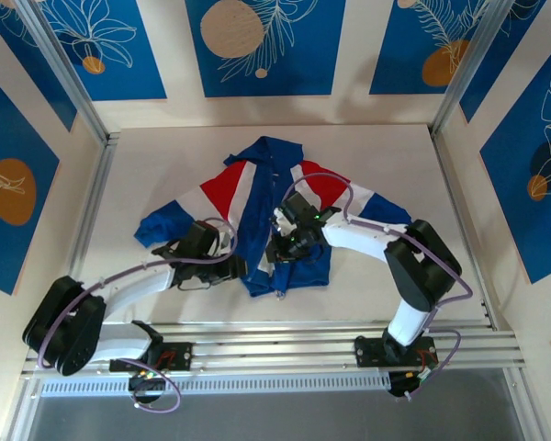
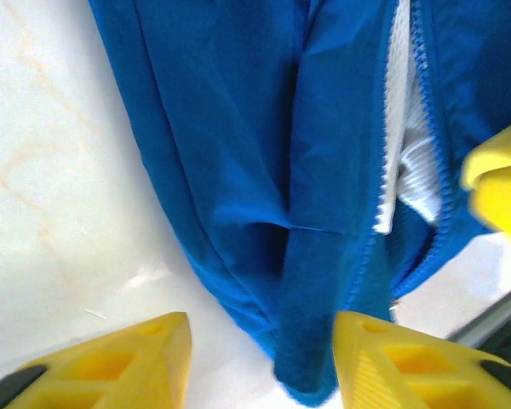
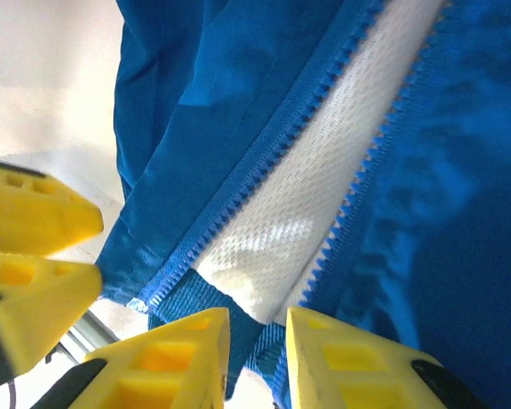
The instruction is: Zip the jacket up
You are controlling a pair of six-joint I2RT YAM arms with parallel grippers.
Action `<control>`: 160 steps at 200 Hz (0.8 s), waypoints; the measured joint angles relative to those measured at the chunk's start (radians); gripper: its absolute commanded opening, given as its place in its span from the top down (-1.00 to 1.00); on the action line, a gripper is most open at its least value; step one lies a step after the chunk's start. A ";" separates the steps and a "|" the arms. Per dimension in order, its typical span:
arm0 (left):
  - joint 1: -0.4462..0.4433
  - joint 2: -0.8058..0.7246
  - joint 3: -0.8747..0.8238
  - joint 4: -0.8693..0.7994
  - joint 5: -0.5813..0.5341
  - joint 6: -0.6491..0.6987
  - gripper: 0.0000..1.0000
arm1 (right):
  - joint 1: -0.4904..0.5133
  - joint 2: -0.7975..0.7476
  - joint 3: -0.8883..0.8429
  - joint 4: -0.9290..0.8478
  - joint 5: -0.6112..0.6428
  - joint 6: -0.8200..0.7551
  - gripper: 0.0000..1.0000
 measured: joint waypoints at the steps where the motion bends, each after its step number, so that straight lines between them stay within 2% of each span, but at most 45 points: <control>1: 0.000 -0.001 -0.001 0.002 0.000 -0.003 0.40 | 0.000 0.001 0.000 0.000 -0.001 0.000 0.56; 30: -0.027 -0.035 -0.022 0.056 -0.008 -0.057 0.78 | -0.018 0.048 0.002 0.003 -0.023 0.011 0.61; 61: -0.033 -0.042 -0.021 0.080 -0.009 -0.085 1.00 | -0.051 0.065 -0.011 0.021 -0.059 0.027 0.63; 93: -0.034 -0.042 -0.003 0.069 -0.008 -0.085 1.00 | -0.074 0.065 -0.044 0.054 -0.082 0.046 0.61; 124: -0.034 -0.053 0.021 0.078 0.002 -0.091 1.00 | -0.083 0.057 -0.069 0.084 -0.089 0.080 0.45; 160: -0.034 -0.133 0.025 0.106 0.008 -0.132 1.00 | -0.089 -0.072 -0.101 0.096 -0.077 0.153 0.39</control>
